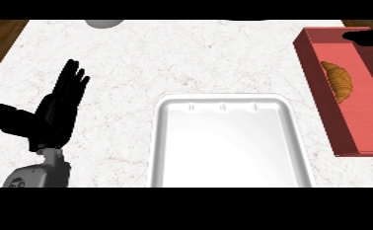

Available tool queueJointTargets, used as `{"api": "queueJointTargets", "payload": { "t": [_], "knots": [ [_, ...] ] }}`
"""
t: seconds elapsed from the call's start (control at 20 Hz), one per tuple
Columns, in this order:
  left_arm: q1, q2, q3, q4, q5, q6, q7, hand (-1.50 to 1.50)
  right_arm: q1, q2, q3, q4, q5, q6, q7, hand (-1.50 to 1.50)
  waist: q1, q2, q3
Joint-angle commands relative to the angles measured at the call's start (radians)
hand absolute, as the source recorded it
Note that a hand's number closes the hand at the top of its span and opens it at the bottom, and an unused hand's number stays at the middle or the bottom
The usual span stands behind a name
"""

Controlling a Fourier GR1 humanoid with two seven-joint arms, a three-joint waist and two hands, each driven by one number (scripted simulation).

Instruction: Pick the croissant from the tray and place it in the cardboard box

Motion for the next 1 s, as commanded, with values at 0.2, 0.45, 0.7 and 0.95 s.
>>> {"api": "queueJointTargets", "payload": {
  "t": [0.2, 0.45, 0.7, 0.95],
  "knots": [
    [0.031, -0.01, 0.011, 0.015, 0.001, 0.004, -0.023, 0.0, 0.013, 0.024, -0.21, -0.147, -0.342, 0.084, -0.057, -1.5, -0.022, -0.008, -0.001],
    [-0.007, 0.038, 0.041, -0.002, 0.031, -0.025, 0.031, 0.0, 0.129, 0.048, -0.288, -0.19, -0.46, 0.046, -0.15, -1.5, -0.009, -0.002, -0.001],
    [0.042, -0.033, -0.032, -0.024, -0.031, 0.017, -0.014, 0.0, 0.251, 0.029, -0.339, -0.24, -0.558, 0.06, -0.237, -1.5, -0.006, -0.002, -0.001],
    [0.036, -0.016, -0.022, -0.057, -0.025, 0.013, 0.021, 0.0, 0.36, -0.033, -0.382, -0.266, -0.647, 0.131, -0.288, -1.5, -0.006, -0.002, -0.001]
  ]
}}
